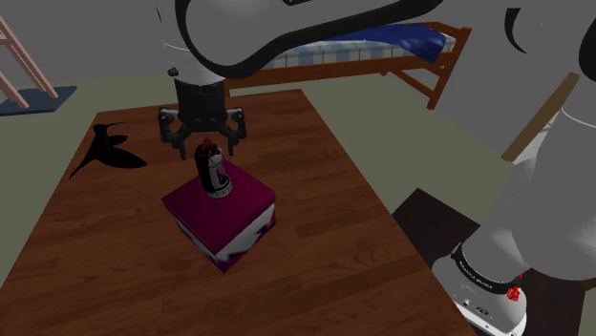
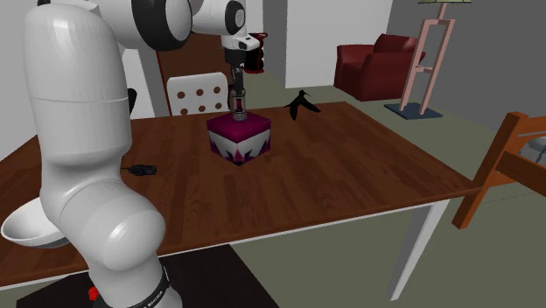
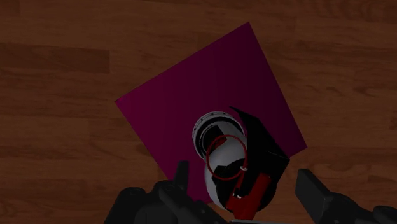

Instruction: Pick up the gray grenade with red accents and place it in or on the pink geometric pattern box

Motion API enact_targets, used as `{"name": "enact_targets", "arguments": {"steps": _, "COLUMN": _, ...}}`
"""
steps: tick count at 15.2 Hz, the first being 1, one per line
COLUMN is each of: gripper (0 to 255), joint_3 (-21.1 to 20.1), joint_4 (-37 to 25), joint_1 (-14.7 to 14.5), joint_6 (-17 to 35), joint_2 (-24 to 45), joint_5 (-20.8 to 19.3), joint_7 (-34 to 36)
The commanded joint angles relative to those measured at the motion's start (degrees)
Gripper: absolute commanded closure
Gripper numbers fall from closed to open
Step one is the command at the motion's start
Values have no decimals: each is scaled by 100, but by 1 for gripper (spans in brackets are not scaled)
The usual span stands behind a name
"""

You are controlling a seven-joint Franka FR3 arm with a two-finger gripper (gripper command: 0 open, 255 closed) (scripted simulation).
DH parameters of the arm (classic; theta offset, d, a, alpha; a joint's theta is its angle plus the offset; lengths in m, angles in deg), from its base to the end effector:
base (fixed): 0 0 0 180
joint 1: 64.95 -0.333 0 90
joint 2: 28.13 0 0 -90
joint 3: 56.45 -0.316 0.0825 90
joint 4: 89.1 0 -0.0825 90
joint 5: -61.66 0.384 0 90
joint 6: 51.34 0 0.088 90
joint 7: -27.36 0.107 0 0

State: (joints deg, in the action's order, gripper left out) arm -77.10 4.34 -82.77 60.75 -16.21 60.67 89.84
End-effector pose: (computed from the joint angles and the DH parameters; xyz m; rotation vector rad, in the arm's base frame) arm 0.5094 0.3806 0.5148 -2.9368 0.6344 -0.0604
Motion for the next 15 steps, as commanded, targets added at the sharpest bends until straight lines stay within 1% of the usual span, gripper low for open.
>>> {"name": "enact_targets", "arguments": {"steps": 1, "gripper": 0, "joint_3": 0, "joint_4": 0, "joint_1": 0, "joint_6": 0, "joint_2": 0, "joint_5": 0, "joint_7": 0}}
{"name": "enact_targets", "arguments": {"steps": 3, "gripper": 0, "joint_3": 0, "joint_4": 0, "joint_1": 0, "joint_6": 0, "joint_2": 0, "joint_5": 0, "joint_7": 0}}
{"name": "enact_targets", "arguments": {"steps": 7, "gripper": 0, "joint_3": -3, "joint_4": -573, "joint_1": 22, "joint_6": -684, "joint_2": -118, "joint_5": 47, "joint_7": -29}}
{"name": "enact_targets", "arguments": {"steps": 15, "gripper": 0, "joint_3": -3, "joint_4": -572, "joint_1": 21, "joint_6": -682, "joint_2": -118, "joint_5": 47, "joint_7": -29}}
